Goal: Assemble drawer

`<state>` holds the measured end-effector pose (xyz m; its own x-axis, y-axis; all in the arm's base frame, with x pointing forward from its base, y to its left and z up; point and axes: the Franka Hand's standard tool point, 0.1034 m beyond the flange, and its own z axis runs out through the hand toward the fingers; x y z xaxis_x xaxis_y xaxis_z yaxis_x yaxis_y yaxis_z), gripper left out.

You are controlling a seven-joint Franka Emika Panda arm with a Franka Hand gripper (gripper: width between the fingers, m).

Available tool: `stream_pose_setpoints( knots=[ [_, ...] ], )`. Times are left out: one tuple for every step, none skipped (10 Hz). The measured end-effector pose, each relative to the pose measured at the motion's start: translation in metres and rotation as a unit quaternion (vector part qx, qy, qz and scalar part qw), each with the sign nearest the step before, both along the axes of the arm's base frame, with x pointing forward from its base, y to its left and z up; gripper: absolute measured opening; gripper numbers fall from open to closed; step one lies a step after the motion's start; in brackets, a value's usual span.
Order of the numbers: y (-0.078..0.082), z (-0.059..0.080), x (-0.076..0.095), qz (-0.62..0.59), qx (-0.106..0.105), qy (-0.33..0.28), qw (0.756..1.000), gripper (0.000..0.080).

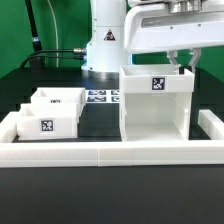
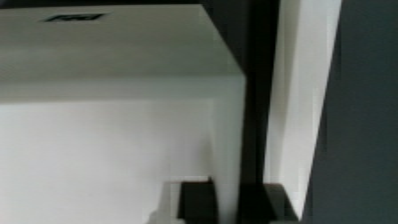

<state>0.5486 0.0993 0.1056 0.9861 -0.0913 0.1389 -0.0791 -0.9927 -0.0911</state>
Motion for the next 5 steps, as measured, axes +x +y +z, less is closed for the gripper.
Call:
stream_pose_setpoints(
  knots=[
    [0.0011,0.0006,0.0005,-0.024,0.006,0.001,1.0,0.0038],
    [0.0028,0.0013,0.0013,-0.074,0.017,0.004,0.997,0.0038],
    [0.0036,0.0013,0.0014,-0.108,0.023,0.007,0.994,0.0038],
    [0.0031,0.0027,0.0037,-0.166,0.036,0.01,0.985,0.0039],
    [0.0011,0.0036,0.0069,-0.206,0.045,0.009,0.978,0.0039]
  ],
)
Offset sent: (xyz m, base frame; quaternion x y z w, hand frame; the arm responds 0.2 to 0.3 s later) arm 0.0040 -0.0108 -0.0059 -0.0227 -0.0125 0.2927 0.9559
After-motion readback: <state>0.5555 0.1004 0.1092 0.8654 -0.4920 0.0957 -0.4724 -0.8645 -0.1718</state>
